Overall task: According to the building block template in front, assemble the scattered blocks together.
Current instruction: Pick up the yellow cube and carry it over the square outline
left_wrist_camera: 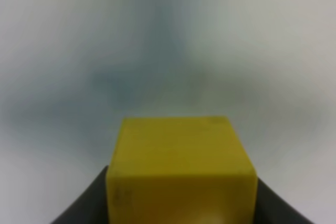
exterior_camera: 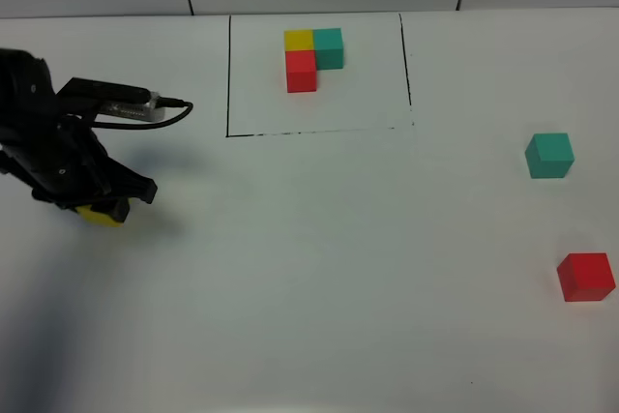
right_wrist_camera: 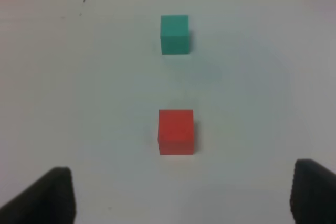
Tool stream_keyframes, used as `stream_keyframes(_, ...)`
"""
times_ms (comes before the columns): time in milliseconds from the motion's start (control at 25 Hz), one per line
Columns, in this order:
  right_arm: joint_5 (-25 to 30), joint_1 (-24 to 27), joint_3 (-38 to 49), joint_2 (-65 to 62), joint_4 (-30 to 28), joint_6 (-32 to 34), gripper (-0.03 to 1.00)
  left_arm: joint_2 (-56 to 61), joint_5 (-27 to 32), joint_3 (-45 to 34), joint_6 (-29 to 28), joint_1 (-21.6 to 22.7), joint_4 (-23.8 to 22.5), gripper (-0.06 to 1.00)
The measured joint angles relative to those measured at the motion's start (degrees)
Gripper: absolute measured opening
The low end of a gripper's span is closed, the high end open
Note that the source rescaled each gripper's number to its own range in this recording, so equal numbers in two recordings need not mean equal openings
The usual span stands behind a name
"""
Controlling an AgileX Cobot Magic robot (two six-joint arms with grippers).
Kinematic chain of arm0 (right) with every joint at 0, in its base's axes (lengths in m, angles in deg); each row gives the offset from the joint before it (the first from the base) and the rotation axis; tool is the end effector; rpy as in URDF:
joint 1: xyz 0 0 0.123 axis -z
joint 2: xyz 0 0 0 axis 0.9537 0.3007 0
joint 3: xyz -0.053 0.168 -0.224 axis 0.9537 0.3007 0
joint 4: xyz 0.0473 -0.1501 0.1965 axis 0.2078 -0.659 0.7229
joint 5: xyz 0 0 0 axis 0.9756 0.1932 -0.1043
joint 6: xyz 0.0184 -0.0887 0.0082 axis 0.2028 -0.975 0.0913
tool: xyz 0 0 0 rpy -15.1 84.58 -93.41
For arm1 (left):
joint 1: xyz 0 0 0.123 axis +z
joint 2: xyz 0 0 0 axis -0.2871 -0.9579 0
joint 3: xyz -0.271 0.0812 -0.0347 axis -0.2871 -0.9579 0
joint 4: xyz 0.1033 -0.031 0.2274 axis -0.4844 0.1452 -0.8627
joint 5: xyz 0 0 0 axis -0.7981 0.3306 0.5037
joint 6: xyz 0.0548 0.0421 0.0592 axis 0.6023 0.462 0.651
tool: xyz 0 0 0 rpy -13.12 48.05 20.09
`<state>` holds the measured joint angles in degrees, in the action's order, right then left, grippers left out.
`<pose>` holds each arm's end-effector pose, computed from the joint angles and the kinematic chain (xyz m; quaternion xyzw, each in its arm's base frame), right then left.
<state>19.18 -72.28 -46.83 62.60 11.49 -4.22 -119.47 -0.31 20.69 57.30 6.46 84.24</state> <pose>0.0036 0.0038 0.2771 0.0043 0.8658 0.0252 0.4997 0.3324 -0.0593 0.1564 0.1292 0.9851 -0.0015 0.1132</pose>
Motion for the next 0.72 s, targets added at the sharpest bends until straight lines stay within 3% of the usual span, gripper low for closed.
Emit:
stream_keyframes(440, 0.00, 0.00, 0.00, 0.00, 0.00, 0.00, 0.69, -13.30, 20.77, 28.69, 24.65, -13.43, -0.29, 0.01)
stream_keyframes(720, 0.00, 0.00, 0.00, 0.00, 0.00, 0.00, 0.69, -26.05, 28.62, 49.16, 36.79, -20.14, -0.43, 0.01)
